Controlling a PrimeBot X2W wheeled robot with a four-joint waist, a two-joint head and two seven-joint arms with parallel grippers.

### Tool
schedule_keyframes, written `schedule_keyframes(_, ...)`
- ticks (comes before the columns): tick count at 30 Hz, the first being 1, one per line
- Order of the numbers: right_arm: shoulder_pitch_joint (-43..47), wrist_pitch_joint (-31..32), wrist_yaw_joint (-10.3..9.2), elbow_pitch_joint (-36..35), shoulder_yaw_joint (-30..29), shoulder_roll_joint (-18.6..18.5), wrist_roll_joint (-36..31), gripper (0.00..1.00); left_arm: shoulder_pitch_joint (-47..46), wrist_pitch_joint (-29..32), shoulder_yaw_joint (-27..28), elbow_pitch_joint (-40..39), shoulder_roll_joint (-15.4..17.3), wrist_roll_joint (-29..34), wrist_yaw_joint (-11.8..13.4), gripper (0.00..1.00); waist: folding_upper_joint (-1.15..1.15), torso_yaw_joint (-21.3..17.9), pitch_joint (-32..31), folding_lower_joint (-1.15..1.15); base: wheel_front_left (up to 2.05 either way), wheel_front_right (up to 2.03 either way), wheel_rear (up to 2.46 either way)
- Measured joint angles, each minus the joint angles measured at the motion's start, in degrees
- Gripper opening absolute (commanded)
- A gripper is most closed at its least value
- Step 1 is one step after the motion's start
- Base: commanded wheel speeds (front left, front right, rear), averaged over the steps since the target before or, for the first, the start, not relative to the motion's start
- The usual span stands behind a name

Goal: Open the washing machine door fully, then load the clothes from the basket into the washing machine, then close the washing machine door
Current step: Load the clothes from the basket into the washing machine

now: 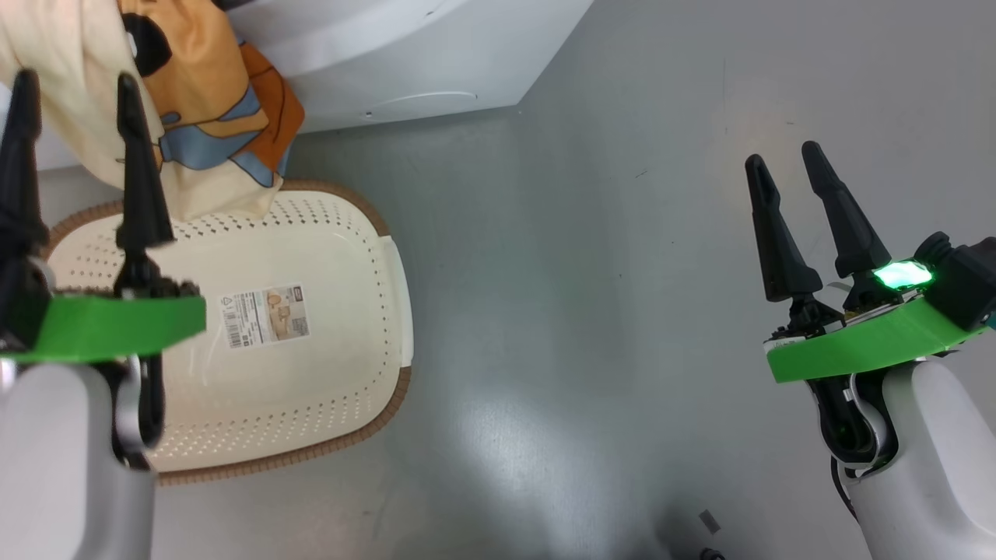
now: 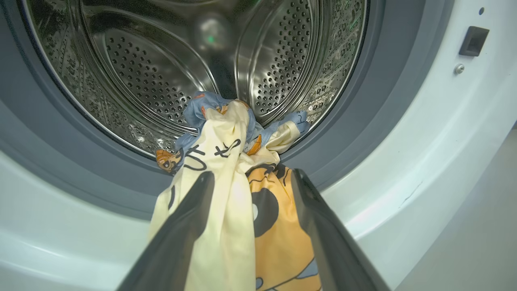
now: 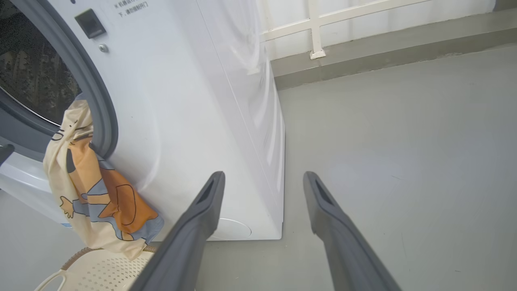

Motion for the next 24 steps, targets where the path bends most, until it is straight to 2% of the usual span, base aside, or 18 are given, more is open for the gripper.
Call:
schedule_keyframes(11, 0.26, 0.0, 0.0, -1.02, -1.11, -0.05, -0.12, 1.0, 11.09, 0.0, 3.64, -4.88, -4.2, 1.51, -0.48, 1.0, 0.0, 0.73, -0.33, 0.0, 0.0, 0.0, 0.0)
schedule_keyframes(18, 1.22, 0.0, 0.0, -0.97, -1.08, 0.0, -0.56, 1.0, 12.24, 0.0, 5.31, -4.27, -6.47, 1.76, -2.45, 1.0, 0.0, 1.31, -0.67, 0.0, 0.0, 0.0, 0.0)
schedule_keyframes(24, 1.21, 0.0, 0.0, -0.96, -0.48, 0.0, -0.56, 1.0, 12.1, 0.0, 5.97, -0.36, -6.82, 1.94, -4.15, 1.0, 0.0, 1.1, -0.49, 0.0, 0.0, 0.0, 0.0)
